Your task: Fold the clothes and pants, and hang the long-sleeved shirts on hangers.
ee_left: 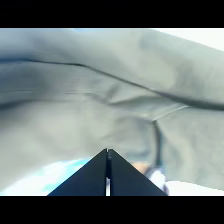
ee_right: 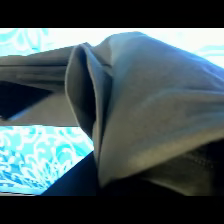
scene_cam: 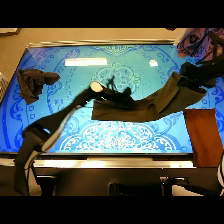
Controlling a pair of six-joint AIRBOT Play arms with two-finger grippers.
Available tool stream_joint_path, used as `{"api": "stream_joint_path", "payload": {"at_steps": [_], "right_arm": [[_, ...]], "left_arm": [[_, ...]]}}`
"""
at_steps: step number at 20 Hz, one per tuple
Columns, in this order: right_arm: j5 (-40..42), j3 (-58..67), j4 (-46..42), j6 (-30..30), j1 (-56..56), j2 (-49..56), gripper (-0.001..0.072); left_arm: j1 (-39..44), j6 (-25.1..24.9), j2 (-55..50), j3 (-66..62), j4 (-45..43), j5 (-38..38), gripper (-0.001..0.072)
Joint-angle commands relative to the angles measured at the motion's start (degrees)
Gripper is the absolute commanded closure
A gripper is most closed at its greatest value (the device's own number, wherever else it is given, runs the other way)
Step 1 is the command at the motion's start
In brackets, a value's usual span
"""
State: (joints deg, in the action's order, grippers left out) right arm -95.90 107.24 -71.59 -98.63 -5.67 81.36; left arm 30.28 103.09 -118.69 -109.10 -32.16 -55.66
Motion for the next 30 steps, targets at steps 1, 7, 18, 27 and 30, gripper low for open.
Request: {"api": "stream_joint_path", "payload": {"at_steps": [1, 7, 18, 27, 30], "right_arm": [[4.85, -0.04, -0.28, -6.19, 8.46, 0.35, 0.0688], [14.29, 0.00, -1.70, -16.06, 27.43, 7.15, 0.0688], [30.40, 0.00, 4.22, -20.98, 36.94, 24.33, 0.0686], [35.08, 6.71, 8.02, -14.53, 35.23, 20.48, 0.0133], [27.39, 8.44, 7.69, -12.33, 27.87, 16.02, 0.0097]], "left_arm": [[-11.87, 3.65, 9.73, -0.17, -24.20, -15.67, 0.0695], [-32.76, -0.26, 24.30, -0.17, -31.98, -24.57, 0.0694], [-45.75, -1.77, 28.17, -0.15, -31.98, -26.40, 0.0693], [-43.41, -1.75, 28.04, -0.15, -32.00, -26.43, 0.0693], [-42.21, -1.75, 28.04, -0.15, -32.00, -26.29, 0.0693]]}}
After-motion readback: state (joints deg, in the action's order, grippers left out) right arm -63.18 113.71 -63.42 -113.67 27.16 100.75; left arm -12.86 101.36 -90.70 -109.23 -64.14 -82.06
